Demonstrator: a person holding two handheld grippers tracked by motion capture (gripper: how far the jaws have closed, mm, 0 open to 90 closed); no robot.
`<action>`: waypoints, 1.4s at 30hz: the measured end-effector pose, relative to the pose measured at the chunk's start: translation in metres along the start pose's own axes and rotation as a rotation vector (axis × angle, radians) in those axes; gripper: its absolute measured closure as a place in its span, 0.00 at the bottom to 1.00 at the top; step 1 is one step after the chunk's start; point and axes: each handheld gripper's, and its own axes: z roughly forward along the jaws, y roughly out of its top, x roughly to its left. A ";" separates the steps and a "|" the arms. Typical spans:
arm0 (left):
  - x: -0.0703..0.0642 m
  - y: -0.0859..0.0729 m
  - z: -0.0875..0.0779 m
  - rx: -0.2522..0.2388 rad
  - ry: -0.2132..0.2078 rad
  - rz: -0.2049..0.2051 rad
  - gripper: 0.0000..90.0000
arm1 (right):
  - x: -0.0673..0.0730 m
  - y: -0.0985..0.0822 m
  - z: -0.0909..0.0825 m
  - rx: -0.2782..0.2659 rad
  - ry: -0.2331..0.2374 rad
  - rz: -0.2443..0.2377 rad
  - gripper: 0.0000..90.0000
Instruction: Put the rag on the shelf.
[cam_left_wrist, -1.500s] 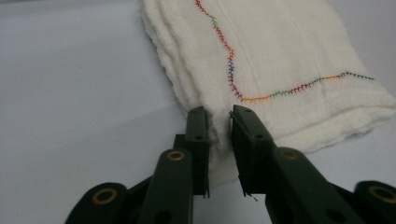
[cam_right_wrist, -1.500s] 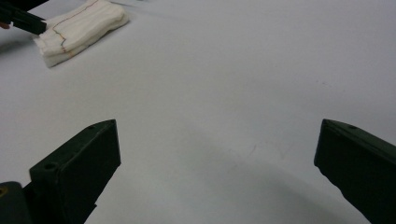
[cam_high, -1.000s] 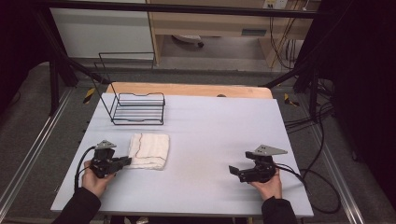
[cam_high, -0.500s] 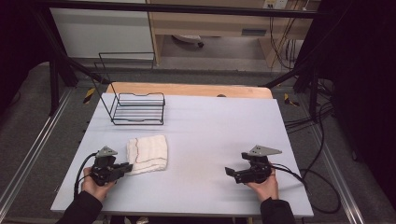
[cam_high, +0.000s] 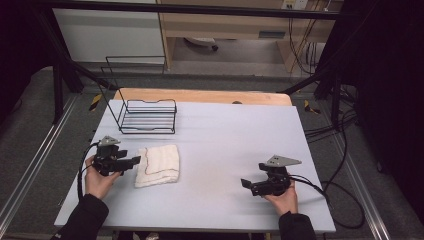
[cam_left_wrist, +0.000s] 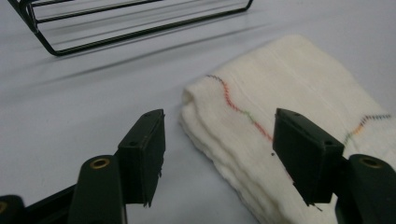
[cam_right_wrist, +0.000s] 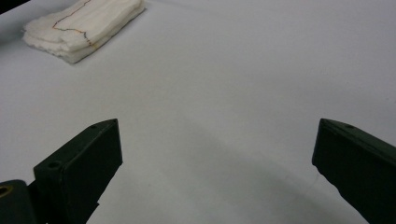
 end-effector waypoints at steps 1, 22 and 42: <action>0.002 0.002 0.004 -0.002 -0.003 -0.003 0.38 | 0.000 0.000 0.000 0.000 -0.001 -0.001 0.02; 0.013 0.001 0.038 0.048 -0.027 -0.061 0.75 | 0.002 0.006 0.003 -0.023 0.018 0.031 0.04; 0.010 0.001 0.038 0.057 -0.028 -0.054 0.84 | 0.065 0.099 0.104 -0.006 0.038 -0.029 0.09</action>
